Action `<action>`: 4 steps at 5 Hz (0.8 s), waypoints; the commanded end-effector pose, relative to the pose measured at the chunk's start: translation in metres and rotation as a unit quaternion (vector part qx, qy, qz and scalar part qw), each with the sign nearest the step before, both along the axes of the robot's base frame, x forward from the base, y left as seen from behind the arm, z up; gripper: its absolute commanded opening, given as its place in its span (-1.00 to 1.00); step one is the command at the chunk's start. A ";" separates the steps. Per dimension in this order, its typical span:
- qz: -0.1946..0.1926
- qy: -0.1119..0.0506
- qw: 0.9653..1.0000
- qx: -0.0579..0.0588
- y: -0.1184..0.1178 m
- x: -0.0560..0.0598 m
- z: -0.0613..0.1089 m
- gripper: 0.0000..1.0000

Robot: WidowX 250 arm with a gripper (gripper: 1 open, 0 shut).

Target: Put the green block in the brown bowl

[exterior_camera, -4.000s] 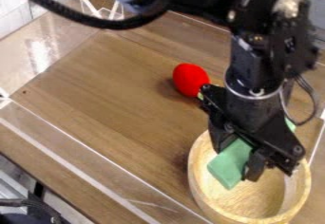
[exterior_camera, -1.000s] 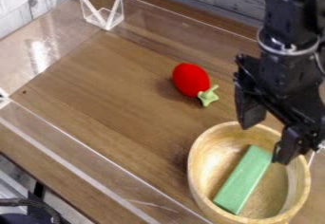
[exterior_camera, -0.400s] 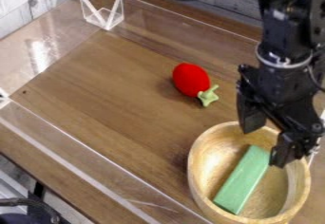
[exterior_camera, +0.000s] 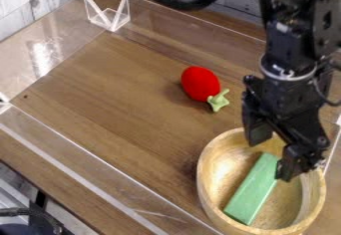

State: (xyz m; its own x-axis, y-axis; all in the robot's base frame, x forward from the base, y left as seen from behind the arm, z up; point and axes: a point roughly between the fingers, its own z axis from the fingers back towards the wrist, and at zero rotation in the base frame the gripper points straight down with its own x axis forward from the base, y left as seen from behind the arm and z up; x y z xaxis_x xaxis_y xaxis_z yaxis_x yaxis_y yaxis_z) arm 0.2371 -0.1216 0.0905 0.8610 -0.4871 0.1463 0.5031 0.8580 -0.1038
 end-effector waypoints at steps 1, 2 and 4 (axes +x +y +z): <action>-0.018 -0.013 1.000 -0.007 0.005 0.004 0.008 1.00; -0.035 -0.013 0.999 -0.010 0.009 0.004 0.009 1.00; -0.069 -0.012 0.997 -0.012 0.008 -0.005 0.012 1.00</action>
